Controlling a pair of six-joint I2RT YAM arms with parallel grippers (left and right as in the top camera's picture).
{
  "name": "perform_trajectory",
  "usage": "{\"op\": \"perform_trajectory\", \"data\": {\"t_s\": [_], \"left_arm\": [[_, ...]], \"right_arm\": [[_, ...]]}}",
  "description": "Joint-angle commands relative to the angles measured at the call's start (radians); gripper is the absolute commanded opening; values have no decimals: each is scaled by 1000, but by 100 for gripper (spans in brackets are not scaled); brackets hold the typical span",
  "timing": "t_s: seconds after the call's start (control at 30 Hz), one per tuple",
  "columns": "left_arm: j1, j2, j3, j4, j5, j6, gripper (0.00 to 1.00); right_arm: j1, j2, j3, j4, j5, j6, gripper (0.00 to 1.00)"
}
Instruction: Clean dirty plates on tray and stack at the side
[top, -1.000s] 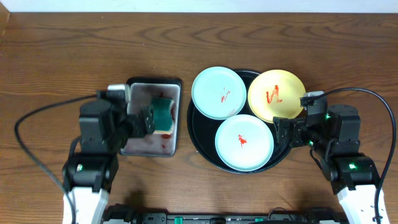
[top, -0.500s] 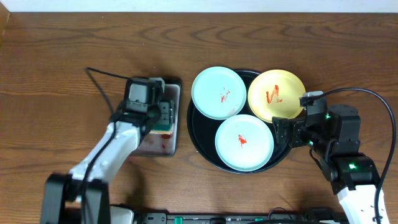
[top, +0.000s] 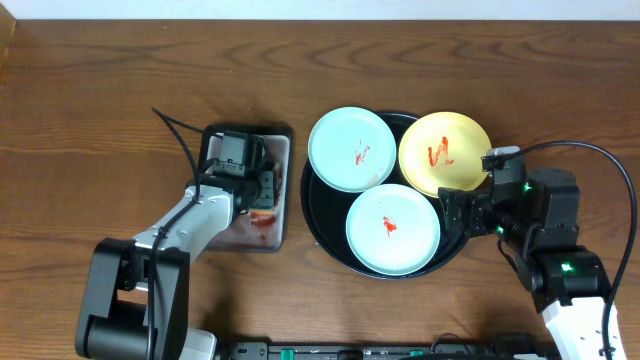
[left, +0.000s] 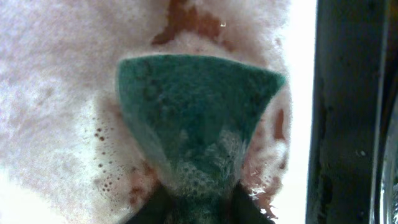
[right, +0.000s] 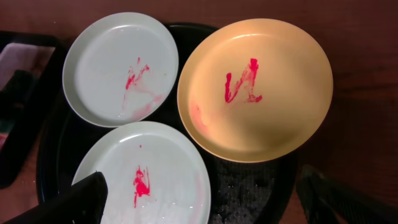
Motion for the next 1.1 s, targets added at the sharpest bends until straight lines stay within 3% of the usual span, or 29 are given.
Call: {"op": "perform_trajectory", "data": {"t_s": [0.0,0.4,0.57,1.07], "left_arm": [[-2,18,14,-18,-2,-3,8],[5,-174,14,-156,-1,-10,7],[5,-160,14,-233,24,-18,7],[4,-142,3,-256,101,-94,7]], "right_arm": [[9,0,19,0,-8,10,96],[10,106,19,-32,-86,10,88],[10,242,19,-31,-124,6,77],[10,555,19,47,-140,7,74]]}}
